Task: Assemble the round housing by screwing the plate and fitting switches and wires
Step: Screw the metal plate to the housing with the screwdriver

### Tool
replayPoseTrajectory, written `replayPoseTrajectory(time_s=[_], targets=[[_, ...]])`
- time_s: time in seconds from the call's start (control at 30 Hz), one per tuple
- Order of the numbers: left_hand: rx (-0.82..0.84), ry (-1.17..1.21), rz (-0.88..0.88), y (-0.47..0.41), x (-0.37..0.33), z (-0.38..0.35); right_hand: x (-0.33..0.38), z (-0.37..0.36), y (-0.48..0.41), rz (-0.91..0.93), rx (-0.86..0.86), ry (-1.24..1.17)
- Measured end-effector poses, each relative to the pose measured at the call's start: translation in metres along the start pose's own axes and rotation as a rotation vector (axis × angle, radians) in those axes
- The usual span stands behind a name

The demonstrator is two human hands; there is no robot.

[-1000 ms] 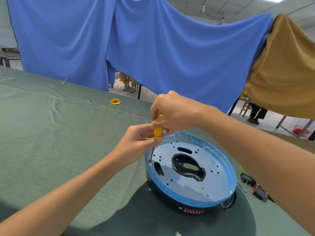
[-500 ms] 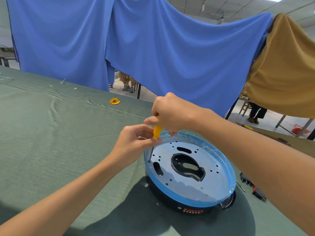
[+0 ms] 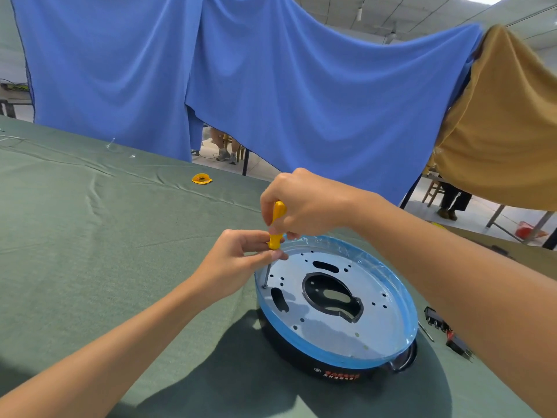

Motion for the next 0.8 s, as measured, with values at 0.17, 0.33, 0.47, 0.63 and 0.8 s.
replayPoseTrajectory(time_s=[0.17, 0.33, 0.47, 0.63, 0.8], targets=[[-0.125, -0.090, 0.036, 0.000, 0.005, 0.009, -0.007, -0.002, -0.004, -0.058, -0.061, 0.067], [-0.013, -0.001, 0.066, -0.001, 0.011, 0.002, -0.002, -0.003, -0.003, -0.001, -0.011, 0.009], [-0.039, -0.068, 0.052, -0.002, 0.011, 0.002, -0.006, -0.001, -0.006, -0.077, -0.081, 0.139], [-0.037, -0.121, 0.057, -0.002, 0.015, 0.001, -0.002, -0.008, -0.005, -0.036, 0.017, 0.083], [0.019, -0.162, 0.044, 0.000, 0.011, -0.005, -0.001, -0.002, -0.003, -0.021, -0.016, 0.067]])
Point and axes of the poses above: each hand's wrist, its own y-axis away from the middle knuckle, its own z-axis out of the back of the hand, x = y × z, the point moved 9 cm from there along -y, towards the middle knuckle, and after that the axes turned 6 degrees about z, right-handed, at the moved point
